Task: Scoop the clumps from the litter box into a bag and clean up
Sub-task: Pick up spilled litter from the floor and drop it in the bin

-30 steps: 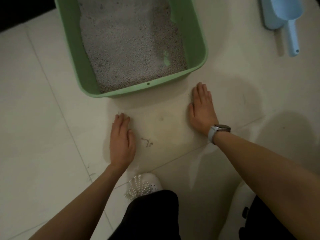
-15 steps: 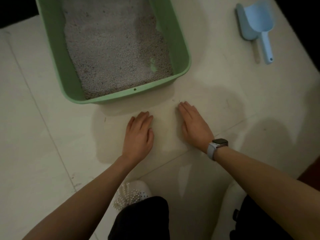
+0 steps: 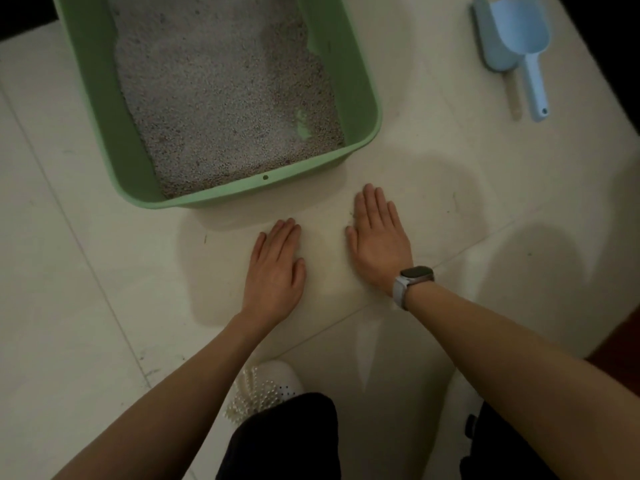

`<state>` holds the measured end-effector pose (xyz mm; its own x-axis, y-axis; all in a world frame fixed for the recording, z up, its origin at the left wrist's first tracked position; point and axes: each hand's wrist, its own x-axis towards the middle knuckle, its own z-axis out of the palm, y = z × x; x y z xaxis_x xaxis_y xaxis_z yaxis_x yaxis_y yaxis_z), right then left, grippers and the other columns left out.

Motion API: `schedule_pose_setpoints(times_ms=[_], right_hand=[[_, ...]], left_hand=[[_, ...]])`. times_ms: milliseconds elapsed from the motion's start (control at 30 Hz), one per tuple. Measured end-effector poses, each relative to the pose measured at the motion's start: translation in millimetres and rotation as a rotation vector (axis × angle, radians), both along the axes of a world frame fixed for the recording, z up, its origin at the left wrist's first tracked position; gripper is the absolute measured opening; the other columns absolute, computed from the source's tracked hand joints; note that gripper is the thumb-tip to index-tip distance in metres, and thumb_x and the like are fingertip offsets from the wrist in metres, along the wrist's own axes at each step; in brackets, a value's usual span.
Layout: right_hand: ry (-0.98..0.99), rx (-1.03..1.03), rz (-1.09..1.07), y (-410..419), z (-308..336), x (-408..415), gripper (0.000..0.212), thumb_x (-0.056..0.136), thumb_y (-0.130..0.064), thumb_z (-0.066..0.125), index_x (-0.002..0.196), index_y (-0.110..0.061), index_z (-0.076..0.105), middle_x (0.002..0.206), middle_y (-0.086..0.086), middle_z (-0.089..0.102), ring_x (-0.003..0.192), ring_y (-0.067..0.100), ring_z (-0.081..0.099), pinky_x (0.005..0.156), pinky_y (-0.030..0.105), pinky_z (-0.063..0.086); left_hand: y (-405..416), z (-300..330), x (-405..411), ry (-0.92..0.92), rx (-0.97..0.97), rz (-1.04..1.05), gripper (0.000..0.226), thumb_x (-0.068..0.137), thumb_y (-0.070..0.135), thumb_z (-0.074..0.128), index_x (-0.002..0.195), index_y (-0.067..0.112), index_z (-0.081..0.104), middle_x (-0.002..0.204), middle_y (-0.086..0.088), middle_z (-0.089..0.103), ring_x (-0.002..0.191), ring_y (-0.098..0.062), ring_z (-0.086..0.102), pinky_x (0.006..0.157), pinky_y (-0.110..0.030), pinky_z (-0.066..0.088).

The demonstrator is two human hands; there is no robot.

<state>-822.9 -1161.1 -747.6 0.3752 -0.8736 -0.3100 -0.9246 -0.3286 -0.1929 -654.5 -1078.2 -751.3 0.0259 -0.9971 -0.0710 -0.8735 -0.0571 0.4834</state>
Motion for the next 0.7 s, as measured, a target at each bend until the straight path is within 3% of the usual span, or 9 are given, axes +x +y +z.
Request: schedule_pose_setpoints(times_ms=[100, 233, 367, 433, 533, 600, 700], right_hand=[[-0.055, 0.044, -0.024, 17.2, 2.3, -7.8, 0.070, 0.087, -0.038, 0.005, 0.143, 0.003, 0.015, 0.152, 0.021, 0.009, 0.142, 0.032, 0.005, 0.114, 0.033, -0.005], [-0.181, 0.094, 0.026, 28.8, 7.1, -12.8, 0.058, 0.089, -0.022, 0.019, 0.138, 0.008, 0.028, 0.146, 0.026, 0.025, 0.138, 0.039, 0.021, 0.115, 0.042, 0.014], [-0.317, 0.107, -0.164, 19.3, 18.4, -15.6, 0.052, 0.094, -0.017, 0.027, 0.143, -0.001, 0.020, 0.153, 0.015, 0.017, 0.142, 0.023, 0.013, 0.114, 0.022, -0.002], [-0.333, 0.122, -0.228, 13.0, 16.4, -9.7, 0.053, 0.095, -0.019, 0.026, 0.145, -0.004, 0.016, 0.154, 0.012, 0.011, 0.143, 0.021, 0.005, 0.112, 0.023, -0.006], [-0.287, 0.137, -0.146, 11.6, 10.1, 4.2, 0.060, 0.088, -0.023, 0.021, 0.145, -0.005, 0.017, 0.155, 0.013, 0.008, 0.144, 0.024, 0.003, 0.112, 0.029, -0.008], [-0.252, 0.106, -0.074, 17.1, 4.6, 7.5, 0.059, 0.087, -0.021, 0.022, 0.143, -0.001, 0.023, 0.152, 0.017, 0.015, 0.142, 0.030, 0.010, 0.113, 0.034, -0.002], [-0.270, 0.054, -0.002, 28.6, 2.2, -1.0, 0.055, 0.085, -0.016, 0.028, 0.135, 0.006, 0.037, 0.144, 0.023, 0.033, 0.135, 0.037, 0.030, 0.113, 0.042, 0.020]], left_hand=[[0.5, -1.8, -2.1, -0.013, -0.013, 0.006, 0.050, 0.085, 0.023, 0.037, 0.128, 0.000, 0.049, 0.138, -0.017, 0.046, 0.132, -0.022, 0.028, 0.111, -0.037, 0.014], [0.6, -3.9, -6.0, -0.013, -0.023, 0.038, 0.048, 0.085, 0.024, 0.038, 0.125, 0.002, 0.052, 0.138, -0.017, 0.046, 0.132, -0.023, 0.029, 0.112, -0.039, 0.013], [-0.2, -4.3, -7.2, -0.010, -0.040, 0.052, 0.047, 0.084, 0.024, 0.038, 0.123, 0.002, 0.054, 0.136, -0.018, 0.047, 0.131, -0.023, 0.029, 0.111, -0.040, 0.015], [-0.2, -4.5, -7.2, -0.011, -0.043, 0.051, 0.047, 0.084, 0.023, 0.039, 0.123, 0.002, 0.054, 0.136, -0.018, 0.047, 0.131, -0.023, 0.029, 0.110, -0.041, 0.015], [-0.3, -4.1, -6.9, -0.010, -0.041, 0.046, 0.047, 0.083, 0.023, 0.040, 0.123, 0.002, 0.054, 0.136, -0.018, 0.047, 0.131, -0.023, 0.029, 0.110, -0.040, 0.015], [-0.8, -3.5, -6.3, -0.015, -0.042, 0.038, 0.047, 0.083, 0.023, 0.040, 0.123, 0.002, 0.054, 0.135, -0.018, 0.048, 0.131, -0.023, 0.030, 0.110, -0.040, 0.015], [-0.1, -3.6, -6.2, -0.023, -0.048, 0.027, 0.047, 0.084, 0.023, 0.039, 0.123, 0.002, 0.053, 0.136, -0.018, 0.047, 0.131, -0.024, 0.030, 0.110, -0.040, 0.016]])
